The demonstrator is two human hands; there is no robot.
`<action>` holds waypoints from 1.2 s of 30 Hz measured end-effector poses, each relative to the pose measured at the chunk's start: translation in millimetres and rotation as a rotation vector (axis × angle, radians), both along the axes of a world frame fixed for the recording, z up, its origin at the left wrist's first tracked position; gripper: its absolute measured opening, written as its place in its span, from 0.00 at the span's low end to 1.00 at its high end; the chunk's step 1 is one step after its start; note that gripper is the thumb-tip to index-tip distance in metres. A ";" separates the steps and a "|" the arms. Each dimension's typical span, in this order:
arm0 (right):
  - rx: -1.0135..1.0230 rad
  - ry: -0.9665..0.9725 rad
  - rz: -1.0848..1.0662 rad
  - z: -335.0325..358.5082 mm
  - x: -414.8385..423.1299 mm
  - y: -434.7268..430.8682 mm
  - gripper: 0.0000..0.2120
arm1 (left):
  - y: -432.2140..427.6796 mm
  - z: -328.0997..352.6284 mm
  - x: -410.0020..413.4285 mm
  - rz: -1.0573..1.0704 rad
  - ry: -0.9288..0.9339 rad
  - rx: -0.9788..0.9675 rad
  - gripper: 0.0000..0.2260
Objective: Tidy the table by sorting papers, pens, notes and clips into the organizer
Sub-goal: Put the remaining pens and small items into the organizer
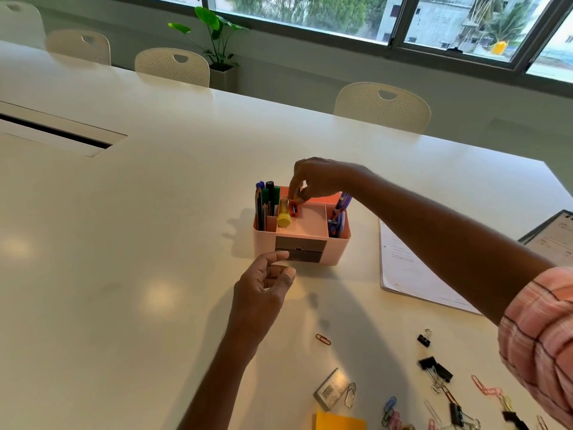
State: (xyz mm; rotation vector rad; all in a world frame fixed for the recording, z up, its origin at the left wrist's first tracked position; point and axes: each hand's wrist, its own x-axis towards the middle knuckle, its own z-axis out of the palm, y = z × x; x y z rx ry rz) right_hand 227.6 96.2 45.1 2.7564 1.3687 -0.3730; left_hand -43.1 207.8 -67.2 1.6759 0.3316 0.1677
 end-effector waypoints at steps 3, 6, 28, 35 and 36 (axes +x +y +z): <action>-0.101 -0.031 0.010 -1.4 -0.5 2.7 0.16 | 0.6 -0.7 -1.3 0.011 0.002 -0.009 0.12; -0.176 0.000 -0.018 -1.6 -1.8 5.5 0.19 | 3.2 -1.8 -3.0 0.019 0.004 -0.016 0.12; 0.139 -0.042 -0.269 52.0 -80.3 -49.7 0.37 | -18.2 19.6 -22.8 -0.156 0.070 0.175 0.18; 0.419 0.171 -0.303 36.3 -190.9 -103.4 0.34 | -43.9 15.3 -59.6 -0.480 0.112 0.567 0.20; 0.433 0.186 -0.303 27.5 -203.2 -111.3 0.33 | -46.7 13.1 -64.0 -0.497 0.110 0.619 0.20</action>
